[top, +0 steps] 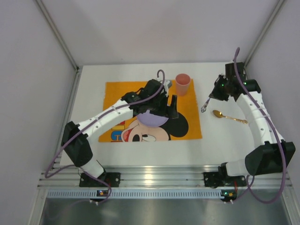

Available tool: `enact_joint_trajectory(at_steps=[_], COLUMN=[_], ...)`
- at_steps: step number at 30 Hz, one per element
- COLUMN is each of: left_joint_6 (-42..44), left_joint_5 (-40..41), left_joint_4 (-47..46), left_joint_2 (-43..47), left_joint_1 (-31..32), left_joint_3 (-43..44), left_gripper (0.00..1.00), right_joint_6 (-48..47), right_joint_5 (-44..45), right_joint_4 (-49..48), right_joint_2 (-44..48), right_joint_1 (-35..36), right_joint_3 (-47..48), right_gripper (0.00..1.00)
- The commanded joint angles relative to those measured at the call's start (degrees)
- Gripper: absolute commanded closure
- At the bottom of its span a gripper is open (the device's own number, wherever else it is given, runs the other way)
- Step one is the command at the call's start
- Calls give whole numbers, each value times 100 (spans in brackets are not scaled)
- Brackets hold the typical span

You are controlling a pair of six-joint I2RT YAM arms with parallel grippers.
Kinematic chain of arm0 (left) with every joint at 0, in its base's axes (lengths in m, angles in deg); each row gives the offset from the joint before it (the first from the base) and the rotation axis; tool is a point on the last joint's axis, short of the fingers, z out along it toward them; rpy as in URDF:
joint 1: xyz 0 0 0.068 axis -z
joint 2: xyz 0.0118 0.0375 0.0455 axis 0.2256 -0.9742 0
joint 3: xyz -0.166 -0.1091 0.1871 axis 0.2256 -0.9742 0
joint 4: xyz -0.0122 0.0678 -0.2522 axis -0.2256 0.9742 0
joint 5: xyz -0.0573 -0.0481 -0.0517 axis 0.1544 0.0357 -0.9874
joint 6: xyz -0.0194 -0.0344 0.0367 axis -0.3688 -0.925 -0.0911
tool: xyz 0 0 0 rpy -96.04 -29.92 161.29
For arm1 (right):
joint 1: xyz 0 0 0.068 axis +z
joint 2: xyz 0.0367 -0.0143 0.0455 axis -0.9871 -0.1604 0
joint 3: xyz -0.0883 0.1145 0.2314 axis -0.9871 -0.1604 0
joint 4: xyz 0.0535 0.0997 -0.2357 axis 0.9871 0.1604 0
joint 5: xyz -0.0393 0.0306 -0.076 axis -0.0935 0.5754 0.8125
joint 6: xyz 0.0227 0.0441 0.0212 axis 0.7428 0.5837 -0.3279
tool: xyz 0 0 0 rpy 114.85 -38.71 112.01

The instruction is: Set the dinner table for one person

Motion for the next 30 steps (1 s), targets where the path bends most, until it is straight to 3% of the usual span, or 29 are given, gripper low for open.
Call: enact_joint_trajectory(at_steps=[1, 9, 14, 21, 22, 26, 27, 30], left_joint_6=[45, -52, -201, -421, -438, -544, -553, -579], left_joint_5=[-522, -838, -1128, -1480, -1515, -1647, -1682, -1656], left_joint_4=[-668, -1143, -1415, -1776, -1846, -1952, -1952, -1943], left_joint_2=[-390, -971, -1200, -1394, -1429, -1490, -1499, -1351], left_joint_1=[269, 577, 603, 603, 603, 603, 603, 551], left_joint_3=[638, 1456, 1518, 1545, 1536, 1536, 1545, 1378], left_gripper=[12, 12, 14, 44, 60, 95, 100, 100], right_joint_6=[415, 784, 942, 1136, 1153, 1258, 1285, 1338], right_joint_5=[-578, -1193, -1475, -1774, -1835, -1958, -2002, -2265], right_joint_4=[579, 826, 887, 887, 887, 817, 712, 283], right_joint_2=[174, 481, 622, 745, 754, 798, 833, 930], right_joint_1=[140, 273, 264, 264, 264, 264, 264, 264], right_joint_3=[361, 634, 616, 643, 652, 643, 625, 450], right_gripper=[100, 100, 100, 100, 100, 100, 100, 96])
